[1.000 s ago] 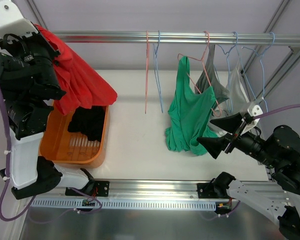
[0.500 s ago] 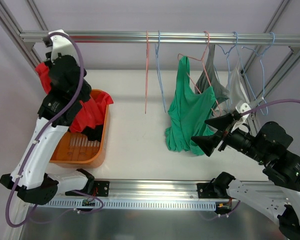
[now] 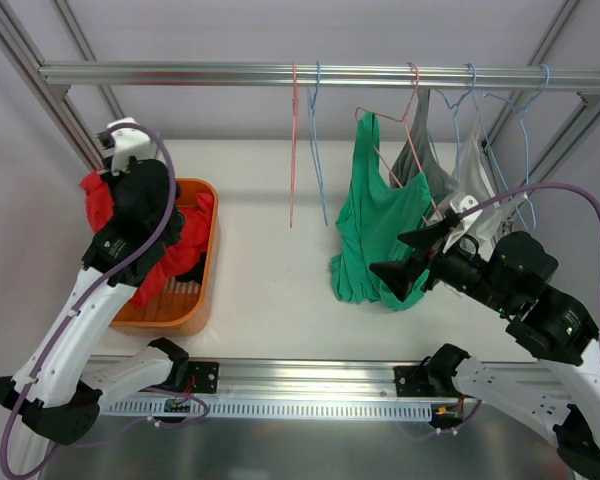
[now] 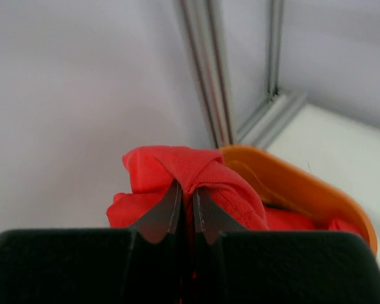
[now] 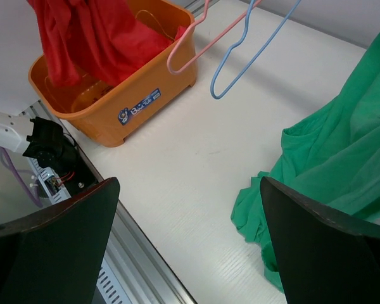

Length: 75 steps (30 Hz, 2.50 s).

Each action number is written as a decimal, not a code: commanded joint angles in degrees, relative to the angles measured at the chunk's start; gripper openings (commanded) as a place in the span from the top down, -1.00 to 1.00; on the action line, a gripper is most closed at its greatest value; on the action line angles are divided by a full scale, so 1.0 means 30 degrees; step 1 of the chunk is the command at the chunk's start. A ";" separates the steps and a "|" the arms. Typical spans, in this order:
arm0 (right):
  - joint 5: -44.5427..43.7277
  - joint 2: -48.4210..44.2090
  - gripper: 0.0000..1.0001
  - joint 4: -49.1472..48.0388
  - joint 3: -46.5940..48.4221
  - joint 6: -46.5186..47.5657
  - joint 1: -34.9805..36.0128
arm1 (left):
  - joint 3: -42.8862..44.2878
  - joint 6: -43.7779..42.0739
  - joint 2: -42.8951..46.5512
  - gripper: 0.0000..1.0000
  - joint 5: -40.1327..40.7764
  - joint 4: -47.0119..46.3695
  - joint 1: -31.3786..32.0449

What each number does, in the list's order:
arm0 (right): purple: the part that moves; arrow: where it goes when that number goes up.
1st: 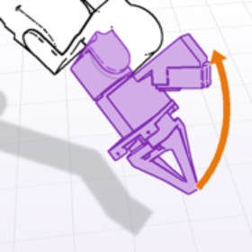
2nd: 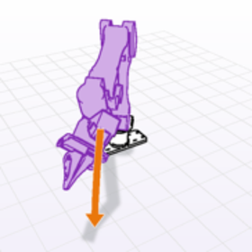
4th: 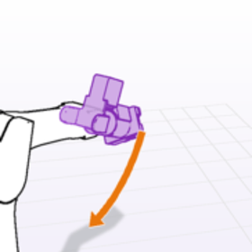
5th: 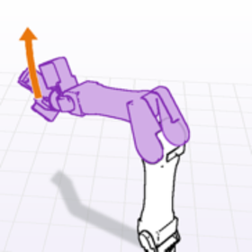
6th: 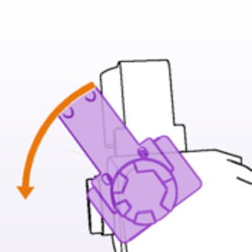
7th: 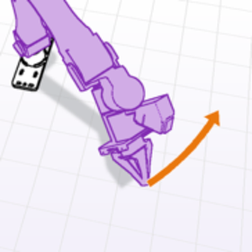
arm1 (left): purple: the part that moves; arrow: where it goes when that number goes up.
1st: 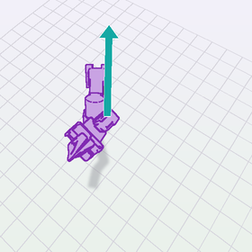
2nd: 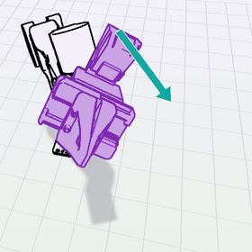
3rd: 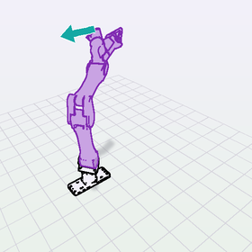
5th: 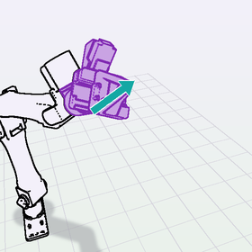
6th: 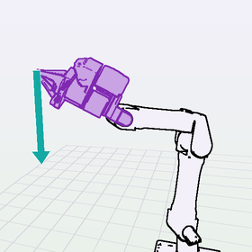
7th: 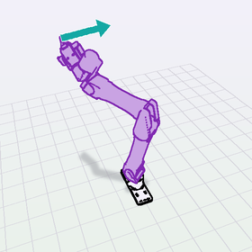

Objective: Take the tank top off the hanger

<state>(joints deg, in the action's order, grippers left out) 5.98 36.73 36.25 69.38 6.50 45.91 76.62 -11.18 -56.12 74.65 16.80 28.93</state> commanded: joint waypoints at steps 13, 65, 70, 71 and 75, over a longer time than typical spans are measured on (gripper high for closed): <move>-0.1053 0.0120 -0.99 -0.1832 0.0162 -0.0440 0.0048 | -0.6026 1.5795 -0.3151 0.53 -1.7239 0.6675 -0.6711; -0.1349 1.4621 0.86 0.4324 1.4489 0.3371 -0.8273 | -0.6497 0.9468 0.5990 -0.97 -3.7598 0.6940 -0.6713; -0.0997 1.4096 0.99 0.2891 1.3701 0.2231 -0.8243 | -0.6176 0.9790 0.6167 -0.97 -3.8096 0.6852 -0.6713; -0.0968 1.3920 0.99 0.1988 1.3147 0.2082 -0.8243 | -0.6088 0.9849 0.6283 -0.98 -3.8242 0.6823 -0.6713; -0.1318 1.3158 0.99 0.0137 1.2149 0.1554 -0.8243 | -0.5473 1.0113 0.6431 -0.98 -3.8652 0.6735 -0.6684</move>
<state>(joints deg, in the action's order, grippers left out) 2.22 79.68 46.02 106.85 13.82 21.15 57.30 17.67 -37.56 -38.02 39.29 8.93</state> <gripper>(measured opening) 0.043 0.986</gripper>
